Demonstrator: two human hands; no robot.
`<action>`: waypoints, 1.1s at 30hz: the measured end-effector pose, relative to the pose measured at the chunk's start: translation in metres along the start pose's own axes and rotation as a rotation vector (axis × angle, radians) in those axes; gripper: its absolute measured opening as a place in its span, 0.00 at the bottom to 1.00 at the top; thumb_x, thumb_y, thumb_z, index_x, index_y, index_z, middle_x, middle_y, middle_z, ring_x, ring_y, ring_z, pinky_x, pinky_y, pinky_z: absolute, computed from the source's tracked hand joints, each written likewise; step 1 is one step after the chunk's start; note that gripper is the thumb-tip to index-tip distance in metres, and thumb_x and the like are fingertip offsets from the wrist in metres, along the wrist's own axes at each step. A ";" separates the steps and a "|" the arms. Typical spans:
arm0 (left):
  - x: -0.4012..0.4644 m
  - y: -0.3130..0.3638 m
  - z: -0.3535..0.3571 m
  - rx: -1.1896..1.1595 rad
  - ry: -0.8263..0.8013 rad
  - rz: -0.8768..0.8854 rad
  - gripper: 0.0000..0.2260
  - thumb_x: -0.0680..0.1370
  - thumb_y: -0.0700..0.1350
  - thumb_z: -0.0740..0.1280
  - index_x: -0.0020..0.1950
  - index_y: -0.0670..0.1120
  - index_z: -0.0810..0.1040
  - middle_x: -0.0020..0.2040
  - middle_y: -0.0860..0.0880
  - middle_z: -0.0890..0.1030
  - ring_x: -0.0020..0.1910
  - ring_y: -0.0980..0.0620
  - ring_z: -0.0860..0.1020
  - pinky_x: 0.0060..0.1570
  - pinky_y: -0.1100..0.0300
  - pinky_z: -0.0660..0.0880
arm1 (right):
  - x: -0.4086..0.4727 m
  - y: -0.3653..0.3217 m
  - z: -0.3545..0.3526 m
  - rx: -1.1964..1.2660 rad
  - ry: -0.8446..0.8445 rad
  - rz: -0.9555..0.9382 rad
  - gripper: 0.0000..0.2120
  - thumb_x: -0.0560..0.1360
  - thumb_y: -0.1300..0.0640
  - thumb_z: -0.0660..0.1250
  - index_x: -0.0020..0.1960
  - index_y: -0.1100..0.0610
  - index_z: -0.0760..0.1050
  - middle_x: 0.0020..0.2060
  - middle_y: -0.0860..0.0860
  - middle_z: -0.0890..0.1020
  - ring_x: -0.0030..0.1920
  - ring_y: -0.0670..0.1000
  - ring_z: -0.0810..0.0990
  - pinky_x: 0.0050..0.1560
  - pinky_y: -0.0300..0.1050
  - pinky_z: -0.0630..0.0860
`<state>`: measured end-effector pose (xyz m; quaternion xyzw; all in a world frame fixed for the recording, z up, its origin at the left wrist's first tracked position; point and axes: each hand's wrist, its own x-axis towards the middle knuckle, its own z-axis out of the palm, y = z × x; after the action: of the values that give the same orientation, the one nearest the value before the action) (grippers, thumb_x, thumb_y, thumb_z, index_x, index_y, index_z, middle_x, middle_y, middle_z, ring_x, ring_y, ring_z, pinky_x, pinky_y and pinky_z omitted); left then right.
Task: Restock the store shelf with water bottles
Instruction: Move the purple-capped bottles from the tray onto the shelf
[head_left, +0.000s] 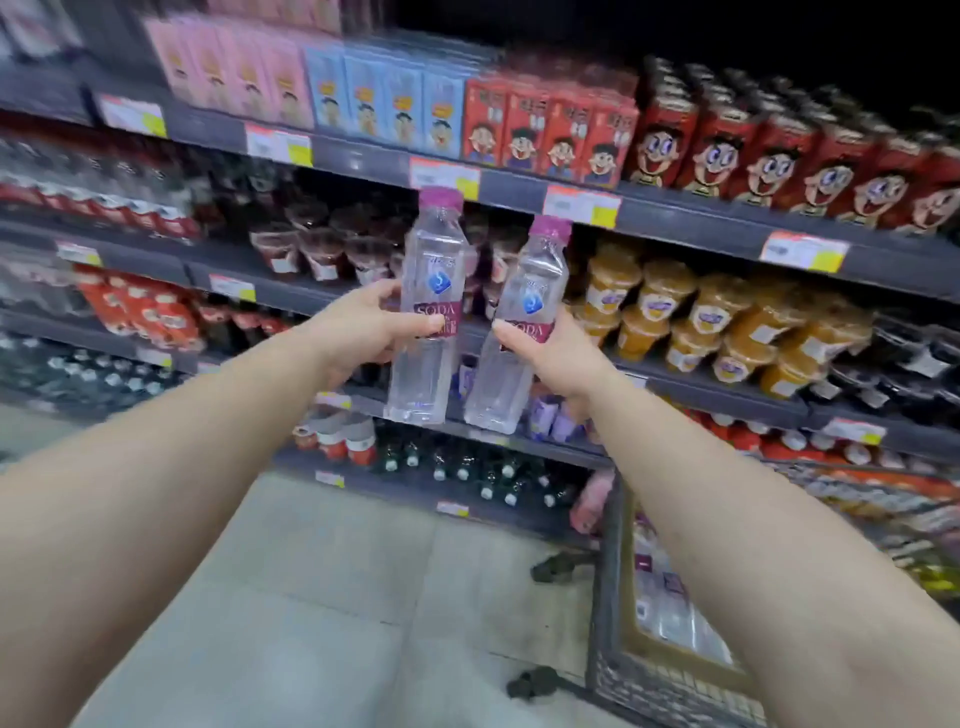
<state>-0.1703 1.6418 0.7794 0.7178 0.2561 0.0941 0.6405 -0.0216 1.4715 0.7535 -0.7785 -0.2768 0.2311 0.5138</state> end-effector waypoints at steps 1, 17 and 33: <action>-0.007 0.007 -0.026 -0.020 0.041 0.025 0.17 0.70 0.47 0.76 0.57 0.54 0.78 0.50 0.52 0.83 0.48 0.51 0.80 0.48 0.57 0.71 | 0.008 -0.024 0.017 -0.017 -0.009 -0.053 0.28 0.70 0.41 0.73 0.63 0.52 0.70 0.51 0.44 0.81 0.48 0.41 0.80 0.41 0.36 0.75; 0.007 0.029 -0.327 -0.232 0.585 0.254 0.29 0.63 0.54 0.78 0.60 0.46 0.80 0.56 0.45 0.84 0.53 0.43 0.83 0.53 0.45 0.79 | 0.167 -0.234 0.258 -0.126 -0.206 -0.537 0.21 0.67 0.44 0.76 0.54 0.48 0.72 0.44 0.40 0.79 0.45 0.42 0.78 0.41 0.34 0.71; 0.140 0.063 -0.502 -0.358 0.658 0.402 0.18 0.72 0.45 0.72 0.62 0.47 0.78 0.55 0.46 0.84 0.56 0.45 0.80 0.58 0.47 0.74 | 0.344 -0.350 0.357 -0.137 -0.193 -0.576 0.29 0.67 0.39 0.74 0.63 0.50 0.71 0.51 0.41 0.79 0.50 0.44 0.78 0.48 0.40 0.73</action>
<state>-0.2680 2.1451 0.8944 0.5625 0.2813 0.4843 0.6082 -0.0647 2.0527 0.9224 -0.6752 -0.5483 0.1296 0.4761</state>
